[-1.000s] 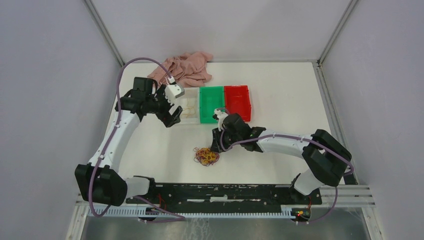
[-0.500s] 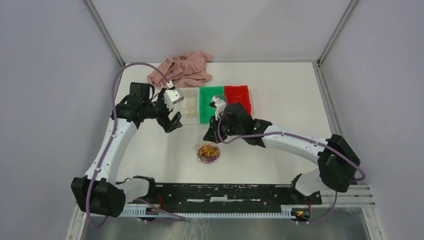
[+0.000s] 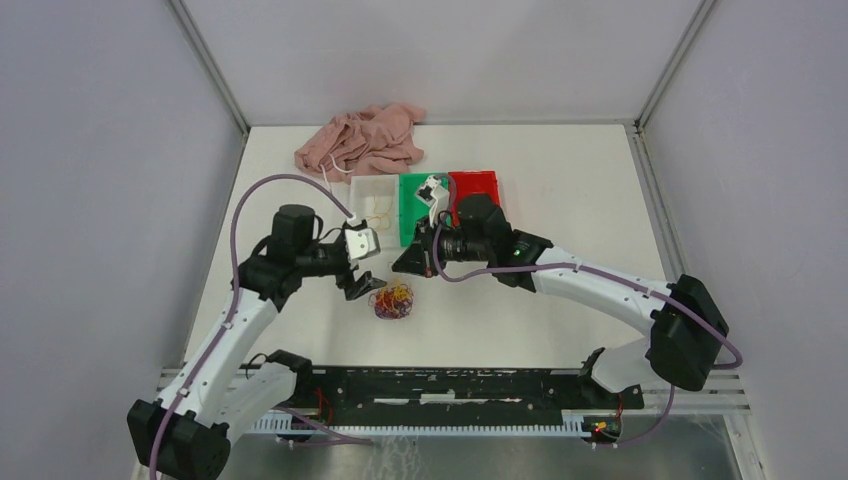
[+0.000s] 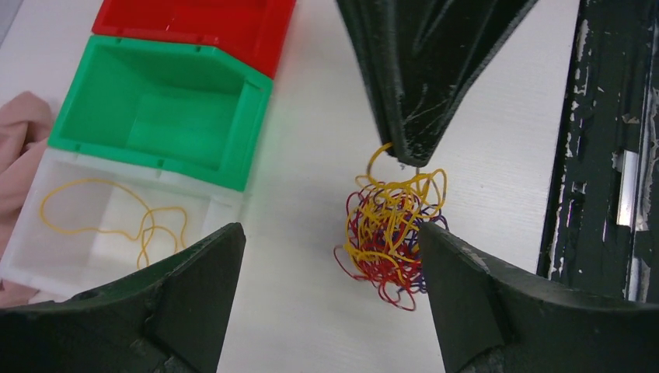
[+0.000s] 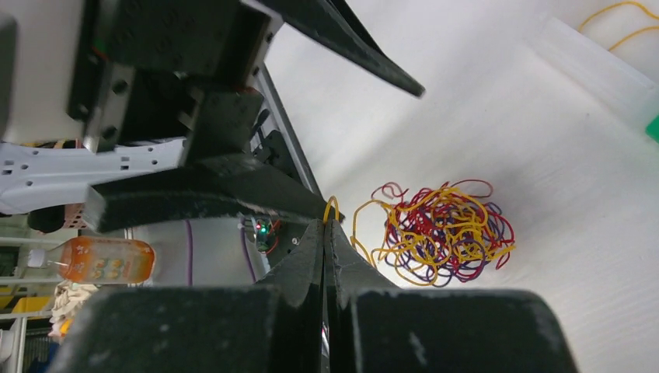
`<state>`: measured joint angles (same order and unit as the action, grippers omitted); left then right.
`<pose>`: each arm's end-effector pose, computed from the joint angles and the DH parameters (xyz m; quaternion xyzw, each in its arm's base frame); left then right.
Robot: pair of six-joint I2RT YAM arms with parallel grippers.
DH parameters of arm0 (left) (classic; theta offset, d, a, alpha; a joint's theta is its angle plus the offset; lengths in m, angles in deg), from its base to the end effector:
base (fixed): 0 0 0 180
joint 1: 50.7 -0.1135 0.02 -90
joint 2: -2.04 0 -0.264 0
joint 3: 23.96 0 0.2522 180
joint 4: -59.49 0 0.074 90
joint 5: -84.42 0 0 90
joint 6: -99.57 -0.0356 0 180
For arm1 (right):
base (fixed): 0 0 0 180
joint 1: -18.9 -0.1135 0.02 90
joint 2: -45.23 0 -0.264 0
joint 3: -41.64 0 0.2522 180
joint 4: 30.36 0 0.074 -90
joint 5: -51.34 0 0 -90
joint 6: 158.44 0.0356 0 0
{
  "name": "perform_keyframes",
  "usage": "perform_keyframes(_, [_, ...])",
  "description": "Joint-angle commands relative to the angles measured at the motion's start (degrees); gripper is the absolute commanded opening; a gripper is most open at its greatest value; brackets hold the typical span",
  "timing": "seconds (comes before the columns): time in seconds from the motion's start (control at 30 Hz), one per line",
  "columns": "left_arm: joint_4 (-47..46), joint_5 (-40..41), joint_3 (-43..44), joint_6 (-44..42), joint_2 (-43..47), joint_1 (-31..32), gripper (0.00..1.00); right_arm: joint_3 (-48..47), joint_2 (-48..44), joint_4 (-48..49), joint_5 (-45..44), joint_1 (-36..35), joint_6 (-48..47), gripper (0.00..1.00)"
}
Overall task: Untangle the cables
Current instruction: Untie the cable.
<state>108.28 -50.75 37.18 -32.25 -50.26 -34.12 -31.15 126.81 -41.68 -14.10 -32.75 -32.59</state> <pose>0.1689 -0.0766 0.2975 0.5500 0.6511 -0.2543 0.4572 0.1934 0.2684 0.2995 -0.2308 0.7766 0.5130 0.2837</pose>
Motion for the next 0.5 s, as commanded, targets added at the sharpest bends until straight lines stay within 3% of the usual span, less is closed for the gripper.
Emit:
perform_keyframes(0.0, [-10.54, -0.56, -3.95, 0.66, 2.43, 3.27, 0.88, -3.35, -1.3, 5.39, 3.37, -0.03, 2.45, 0.0])
perform_keyframes(0.47, [-13.85, -4.48, -4.56, 6.6, 5.65, 4.58, 0.84, -3.89, -3.99, 5.54, 4.84, 1.84, 3.81, 0.0])
